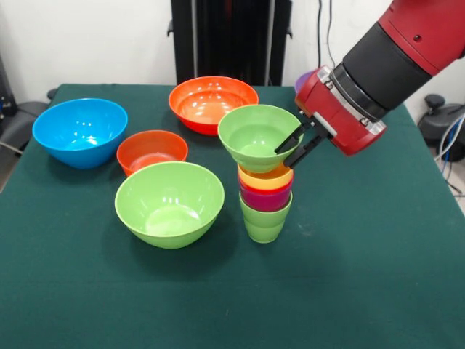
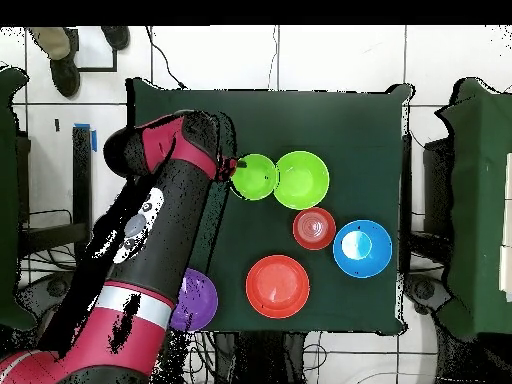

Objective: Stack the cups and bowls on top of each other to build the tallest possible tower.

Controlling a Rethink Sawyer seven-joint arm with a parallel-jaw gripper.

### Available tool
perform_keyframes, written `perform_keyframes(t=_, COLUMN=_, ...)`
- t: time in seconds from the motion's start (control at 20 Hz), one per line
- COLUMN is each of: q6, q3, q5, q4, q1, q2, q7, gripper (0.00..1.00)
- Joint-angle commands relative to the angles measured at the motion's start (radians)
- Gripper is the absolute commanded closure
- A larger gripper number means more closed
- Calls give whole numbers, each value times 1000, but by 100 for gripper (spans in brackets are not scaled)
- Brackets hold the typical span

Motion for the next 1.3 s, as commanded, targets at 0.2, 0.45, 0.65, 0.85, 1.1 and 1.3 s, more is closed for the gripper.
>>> perform_keyframes(t=0.2, q6=50, q3=71, q5=-7, q4=-22, q1=-4, q2=42, q7=71, gripper=100)
perform_keyframes(t=0.45, q6=60, q3=71, q5=-5, q4=-28, q1=-4, q2=42, q7=70, gripper=100)
perform_keyframes(t=0.65, q6=52, q3=71, q5=-9, q4=-19, q1=-3, q2=40, q7=67, gripper=100)
perform_keyframes(t=0.85, q6=53, q3=72, q5=-9, q4=-24, q1=-5, q2=40, q7=63, gripper=100)
perform_keyframes(t=1.1, q6=57, q3=70, q5=-9, q4=-29, q1=-5, q2=42, q7=63, gripper=100)
perform_keyframes(t=1.3, q6=63, q3=68, q5=-6, q4=-36, q1=-5, q2=42, q7=68, gripper=100)
